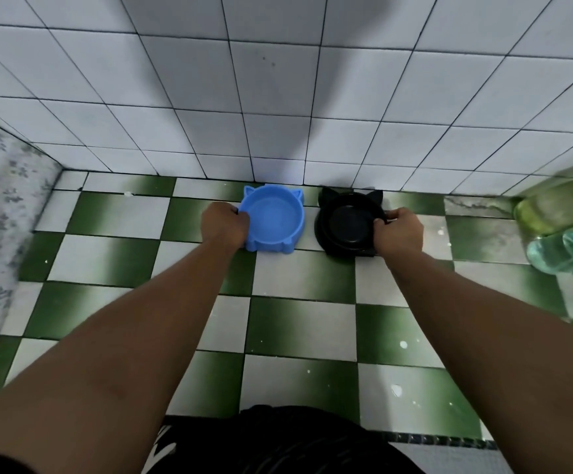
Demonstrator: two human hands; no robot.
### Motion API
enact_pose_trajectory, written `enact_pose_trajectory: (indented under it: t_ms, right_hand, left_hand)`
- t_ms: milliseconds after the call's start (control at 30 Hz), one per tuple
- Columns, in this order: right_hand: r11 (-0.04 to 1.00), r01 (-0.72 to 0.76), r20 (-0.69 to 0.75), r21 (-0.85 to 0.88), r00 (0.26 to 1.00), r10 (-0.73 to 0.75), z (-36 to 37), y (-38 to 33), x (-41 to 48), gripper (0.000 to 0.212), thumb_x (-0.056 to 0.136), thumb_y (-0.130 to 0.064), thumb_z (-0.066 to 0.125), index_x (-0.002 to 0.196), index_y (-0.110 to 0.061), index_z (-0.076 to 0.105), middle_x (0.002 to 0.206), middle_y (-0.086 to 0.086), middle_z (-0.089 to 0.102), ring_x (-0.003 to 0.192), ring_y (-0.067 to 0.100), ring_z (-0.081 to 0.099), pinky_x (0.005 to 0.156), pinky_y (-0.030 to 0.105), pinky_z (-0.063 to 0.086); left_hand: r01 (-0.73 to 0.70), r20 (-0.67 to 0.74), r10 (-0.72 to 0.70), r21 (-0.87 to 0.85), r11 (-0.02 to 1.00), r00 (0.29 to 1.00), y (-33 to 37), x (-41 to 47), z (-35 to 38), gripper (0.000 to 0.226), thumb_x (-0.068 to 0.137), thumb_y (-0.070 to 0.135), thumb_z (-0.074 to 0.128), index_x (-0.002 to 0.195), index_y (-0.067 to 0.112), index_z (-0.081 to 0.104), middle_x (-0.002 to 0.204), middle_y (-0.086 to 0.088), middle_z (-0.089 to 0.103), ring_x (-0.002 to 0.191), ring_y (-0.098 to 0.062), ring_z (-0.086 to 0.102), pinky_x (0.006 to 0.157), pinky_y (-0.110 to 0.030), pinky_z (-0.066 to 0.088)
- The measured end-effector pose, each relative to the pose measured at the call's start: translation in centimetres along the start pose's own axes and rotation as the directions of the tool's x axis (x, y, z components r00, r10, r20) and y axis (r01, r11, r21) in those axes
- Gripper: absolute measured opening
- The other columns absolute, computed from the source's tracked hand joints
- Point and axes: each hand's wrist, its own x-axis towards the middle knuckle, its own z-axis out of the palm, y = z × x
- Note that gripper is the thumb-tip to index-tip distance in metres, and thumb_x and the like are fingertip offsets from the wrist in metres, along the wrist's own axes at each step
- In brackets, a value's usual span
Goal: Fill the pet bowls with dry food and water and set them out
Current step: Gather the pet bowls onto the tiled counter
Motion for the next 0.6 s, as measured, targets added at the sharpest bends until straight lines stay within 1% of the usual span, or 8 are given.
enact_pose_trajectory:
  t_ms: [100, 200, 267, 333, 367, 433, 500, 600]
  right_hand:
    - [0.999, 0.013, 0.001, -0.035, 1.000, -0.013, 0.1, 0.1, 0.0, 0.022, 0.090, -0.021, 0.062, 0.110, -0.012, 0.063, 0.109, 0.009, 0.067, 0.084, 0.022, 0.056, 0.074, 0.028, 0.043]
    - [0.998, 0.020, 0.015, -0.059, 1.000, -0.019, 0.1, 0.2, -0.1, 0.019, 0.089, -0.021, 0.062, 0.106, -0.012, 0.062, 0.108, 0.010, 0.067, 0.084, 0.024, 0.058, 0.074, 0.029, 0.043]
    - [0.997, 0.038, 0.028, -0.065, 0.999, -0.036, -0.1, 0.3, -0.1, 0.021, 0.089, -0.021, 0.063, 0.107, -0.010, 0.061, 0.108, 0.012, 0.067, 0.089, 0.027, 0.061, 0.074, 0.029, 0.043]
    - [0.997, 0.051, 0.028, -0.062, 0.998, -0.050, -0.2, 0.4, -0.2, 0.029, 0.088, -0.024, 0.065, 0.112, -0.009, 0.060, 0.111, 0.014, 0.066, 0.098, 0.030, 0.063, 0.076, 0.029, 0.043]
    - [0.996, 0.057, 0.018, -0.062, 0.998, -0.056, -0.3, 0.3, -0.3, 0.034, 0.088, -0.026, 0.066, 0.115, -0.008, 0.059, 0.114, 0.015, 0.064, 0.102, 0.032, 0.062, 0.077, 0.030, 0.044]
    - [0.994, 0.082, -0.011, -0.072, 0.997, -0.083, -0.3, 0.4, -1.2, 0.042, 0.087, -0.029, 0.067, 0.120, -0.007, 0.054, 0.122, 0.016, 0.058, 0.113, 0.034, 0.056, 0.084, 0.036, 0.046]
    - [0.980, 0.144, -0.049, -0.140, 0.987, -0.152, -0.3, 0.2, -2.9, 0.045, 0.087, -0.031, 0.066, 0.122, -0.007, 0.050, 0.126, 0.017, 0.053, 0.119, 0.036, 0.048, 0.089, 0.042, 0.045]
    - [0.920, 0.286, -0.113, -0.270, 0.939, -0.325, 0.6, -1.1, -6.4, 0.046, 0.085, -0.035, 0.064, 0.122, -0.010, 0.051, 0.126, 0.014, 0.054, 0.119, 0.036, 0.047, 0.095, 0.046, 0.040]
  left_hand:
    - [-0.006, 0.009, 0.006, -0.029, 1.000, 1.000, -0.1, 0.1, 0.1, 0.015, 0.087, 0.019, 0.065, 0.077, 0.009, 0.071, 0.079, -0.011, 0.074, 0.064, -0.030, 0.074, 0.057, -0.048, 0.064]
    - [-0.018, 0.015, 0.018, -0.025, 1.000, 1.000, -0.1, -0.1, -0.1, 0.015, 0.086, 0.025, 0.065, 0.076, 0.015, 0.068, 0.082, -0.010, 0.074, 0.067, -0.029, 0.074, 0.061, -0.048, 0.064]
    - [-0.047, 0.015, 0.047, 0.023, 0.999, 0.999, 0.1, -0.5, -0.1, 0.025, 0.088, 0.032, 0.065, 0.095, 0.009, 0.074, 0.089, -0.009, 0.075, 0.074, -0.030, 0.074, 0.068, -0.048, 0.064]
    - [-0.067, 0.002, 0.067, 0.063, 0.996, 0.998, 0.2, -1.3, -0.4, 0.047, 0.092, 0.038, 0.064, 0.127, 0.006, 0.067, 0.115, -0.012, 0.073, 0.094, -0.031, 0.073, 0.084, -0.046, 0.063]
    - [-0.077, 0.002, 0.078, 0.072, 0.994, 0.997, 0.2, -1.7, -0.5, 0.055, 0.094, 0.040, 0.065, 0.137, 0.007, 0.060, 0.128, -0.013, 0.069, 0.106, -0.031, 0.070, 0.092, -0.045, 0.060]
    - [-0.111, 0.029, 0.109, 0.086, 0.990, 0.994, 0.0, -2.7, -1.0, 0.063, 0.094, 0.042, 0.067, 0.145, 0.009, 0.052, 0.140, -0.013, 0.062, 0.119, -0.030, 0.064, 0.101, -0.039, 0.054]
    - [-0.158, 0.047, 0.154, 0.098, 0.983, 0.987, -0.6, -3.9, -1.7, 0.065, 0.094, 0.042, 0.068, 0.148, 0.011, 0.049, 0.143, -0.012, 0.059, 0.123, -0.027, 0.061, 0.097, -0.031, 0.047]
    - [-0.216, 0.039, 0.214, 0.075, 0.974, 0.976, -2.0, -6.0, -3.5, 0.065, 0.094, 0.041, 0.069, 0.150, 0.015, 0.046, 0.145, -0.011, 0.056, 0.125, -0.024, 0.059, 0.091, -0.025, 0.039]
